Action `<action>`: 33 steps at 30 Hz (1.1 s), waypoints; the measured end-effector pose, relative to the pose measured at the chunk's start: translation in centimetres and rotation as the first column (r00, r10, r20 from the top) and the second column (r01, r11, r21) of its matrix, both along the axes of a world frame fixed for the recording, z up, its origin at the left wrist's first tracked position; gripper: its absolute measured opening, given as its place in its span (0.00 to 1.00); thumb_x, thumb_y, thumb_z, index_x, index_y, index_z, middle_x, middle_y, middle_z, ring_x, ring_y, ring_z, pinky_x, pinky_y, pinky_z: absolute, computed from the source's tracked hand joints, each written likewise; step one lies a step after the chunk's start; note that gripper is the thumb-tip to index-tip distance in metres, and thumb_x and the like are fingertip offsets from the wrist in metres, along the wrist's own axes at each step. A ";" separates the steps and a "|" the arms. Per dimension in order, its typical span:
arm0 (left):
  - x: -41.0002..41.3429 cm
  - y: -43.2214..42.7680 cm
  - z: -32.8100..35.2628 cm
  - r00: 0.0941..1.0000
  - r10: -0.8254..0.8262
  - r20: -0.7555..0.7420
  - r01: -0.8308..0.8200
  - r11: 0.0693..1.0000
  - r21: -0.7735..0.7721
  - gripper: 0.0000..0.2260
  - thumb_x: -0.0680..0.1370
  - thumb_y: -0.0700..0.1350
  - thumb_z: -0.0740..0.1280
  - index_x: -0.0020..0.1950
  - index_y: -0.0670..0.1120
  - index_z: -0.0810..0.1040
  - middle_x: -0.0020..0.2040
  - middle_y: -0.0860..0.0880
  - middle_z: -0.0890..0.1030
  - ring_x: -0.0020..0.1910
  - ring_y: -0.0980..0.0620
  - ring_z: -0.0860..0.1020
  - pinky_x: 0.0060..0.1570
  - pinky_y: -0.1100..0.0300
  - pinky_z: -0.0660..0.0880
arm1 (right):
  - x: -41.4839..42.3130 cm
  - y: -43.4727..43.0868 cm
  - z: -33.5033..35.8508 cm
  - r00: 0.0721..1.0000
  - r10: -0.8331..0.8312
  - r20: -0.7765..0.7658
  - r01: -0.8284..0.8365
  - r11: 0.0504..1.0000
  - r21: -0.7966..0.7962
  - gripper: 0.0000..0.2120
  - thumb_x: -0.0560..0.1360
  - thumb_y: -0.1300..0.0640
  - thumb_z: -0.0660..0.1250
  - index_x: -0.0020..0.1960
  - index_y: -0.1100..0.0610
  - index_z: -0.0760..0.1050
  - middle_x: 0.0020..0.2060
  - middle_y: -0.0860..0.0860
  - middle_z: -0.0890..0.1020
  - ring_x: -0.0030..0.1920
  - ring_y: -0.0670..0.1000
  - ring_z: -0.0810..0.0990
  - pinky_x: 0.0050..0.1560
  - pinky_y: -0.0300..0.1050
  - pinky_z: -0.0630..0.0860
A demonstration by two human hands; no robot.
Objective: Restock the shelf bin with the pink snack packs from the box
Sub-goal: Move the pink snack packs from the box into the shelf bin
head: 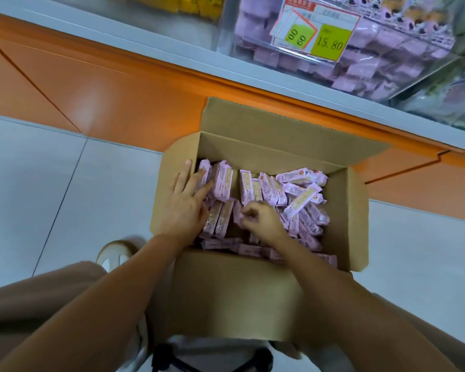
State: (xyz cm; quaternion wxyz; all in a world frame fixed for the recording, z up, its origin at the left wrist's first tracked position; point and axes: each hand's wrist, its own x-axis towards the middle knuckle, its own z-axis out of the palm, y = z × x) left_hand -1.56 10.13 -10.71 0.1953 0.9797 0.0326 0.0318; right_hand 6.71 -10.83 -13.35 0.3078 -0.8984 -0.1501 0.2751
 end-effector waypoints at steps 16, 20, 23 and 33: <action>1.6 -3.7 7.3 0.909 -0.298 -0.292 0.086 0.819 -0.567 0.22 0.78 0.49 0.68 0.71 0.45 0.70 0.60 0.47 0.77 0.61 0.47 0.74 0.54 0.62 0.66 | 0.8 -3.4 13.2 0.917 -0.193 -0.348 0.301 0.908 0.290 0.11 0.79 0.65 0.60 0.43 0.58 0.79 0.43 0.44 0.79 0.50 0.40 0.75 0.55 0.35 0.68; 0.7 -4.1 8.6 0.897 -0.300 -0.326 -0.012 0.720 -0.694 0.13 0.75 0.42 0.73 0.58 0.43 0.77 0.52 0.44 0.81 0.50 0.48 0.78 0.48 0.61 0.70 | -0.5 -3.8 15.8 0.909 -0.155 -0.386 0.298 0.890 0.344 0.09 0.80 0.62 0.61 0.45 0.59 0.79 0.45 0.44 0.80 0.52 0.43 0.77 0.51 0.35 0.73; 0.2 -4.7 9.5 0.924 -0.241 -0.296 -0.020 0.743 -0.669 0.20 0.72 0.46 0.76 0.61 0.43 0.77 0.53 0.44 0.81 0.51 0.50 0.78 0.49 0.62 0.69 | -1.6 -3.8 17.4 0.853 -0.165 -0.495 0.386 0.838 0.385 0.09 0.79 0.56 0.64 0.53 0.61 0.79 0.60 0.53 0.78 0.64 0.53 0.75 0.43 0.48 0.82; -0.8 -5.3 12.6 0.952 -0.160 -0.261 -0.108 0.620 -0.777 0.22 0.64 0.55 0.80 0.54 0.51 0.76 0.50 0.49 0.82 0.50 0.49 0.78 0.52 0.57 0.76 | -3.5 -4.3 20.0 0.919 -0.128 -0.373 0.309 0.821 0.480 0.19 0.75 0.57 0.70 0.58 0.70 0.72 0.53 0.59 0.79 0.53 0.53 0.81 0.45 0.47 0.81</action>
